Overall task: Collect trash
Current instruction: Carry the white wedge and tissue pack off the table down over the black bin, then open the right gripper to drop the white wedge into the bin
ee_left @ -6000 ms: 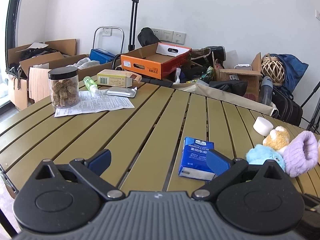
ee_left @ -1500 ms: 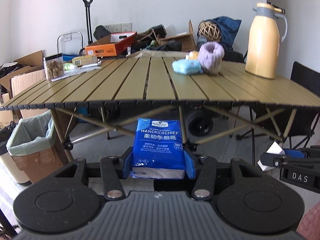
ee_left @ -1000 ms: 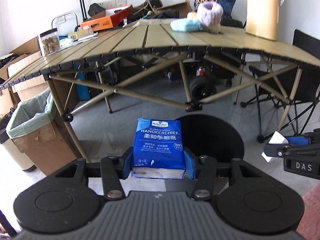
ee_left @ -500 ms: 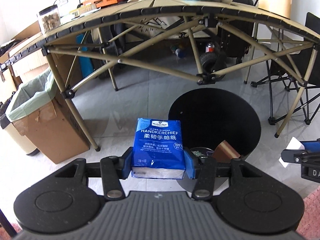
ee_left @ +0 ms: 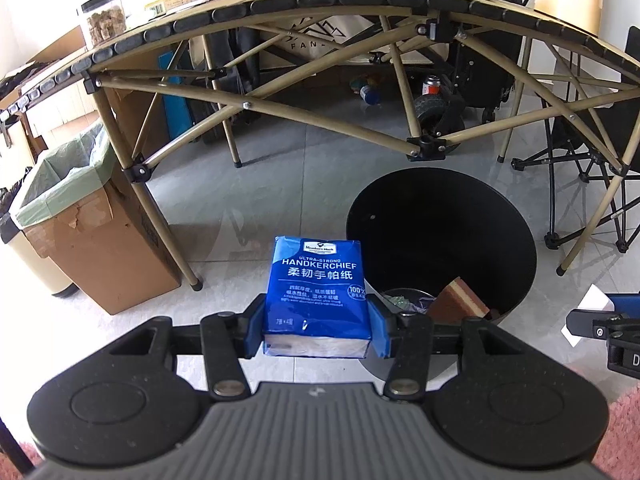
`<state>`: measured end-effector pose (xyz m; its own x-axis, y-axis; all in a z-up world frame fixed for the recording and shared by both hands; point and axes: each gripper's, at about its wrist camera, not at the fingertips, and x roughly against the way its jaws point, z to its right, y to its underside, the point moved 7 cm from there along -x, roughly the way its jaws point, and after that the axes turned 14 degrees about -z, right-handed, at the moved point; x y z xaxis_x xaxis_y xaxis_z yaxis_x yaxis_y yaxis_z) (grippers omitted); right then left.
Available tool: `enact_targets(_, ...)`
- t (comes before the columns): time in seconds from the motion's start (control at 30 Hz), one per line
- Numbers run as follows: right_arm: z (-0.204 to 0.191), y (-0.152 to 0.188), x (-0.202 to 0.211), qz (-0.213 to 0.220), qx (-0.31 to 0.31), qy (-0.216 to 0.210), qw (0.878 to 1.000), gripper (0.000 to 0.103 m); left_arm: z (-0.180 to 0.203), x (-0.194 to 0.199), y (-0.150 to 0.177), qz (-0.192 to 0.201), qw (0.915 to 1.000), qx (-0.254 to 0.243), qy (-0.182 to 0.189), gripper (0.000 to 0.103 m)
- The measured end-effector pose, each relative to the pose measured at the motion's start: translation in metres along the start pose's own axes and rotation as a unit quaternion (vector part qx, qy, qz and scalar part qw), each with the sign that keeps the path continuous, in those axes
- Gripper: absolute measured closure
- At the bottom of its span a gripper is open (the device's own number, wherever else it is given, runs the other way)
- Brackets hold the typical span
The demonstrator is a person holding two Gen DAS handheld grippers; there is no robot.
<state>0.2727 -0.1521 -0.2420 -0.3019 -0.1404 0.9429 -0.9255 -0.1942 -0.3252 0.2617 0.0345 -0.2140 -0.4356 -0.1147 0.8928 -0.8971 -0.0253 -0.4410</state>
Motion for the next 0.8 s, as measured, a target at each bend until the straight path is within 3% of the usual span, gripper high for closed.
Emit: enact_targets(0.8,-0.039,-0.069,-0.029,-0.006,0.01,-0.017,1.0,0.073,-0.026,-0.022,-0.014,-0.032,0.9981,0.052,0.011,0.052)
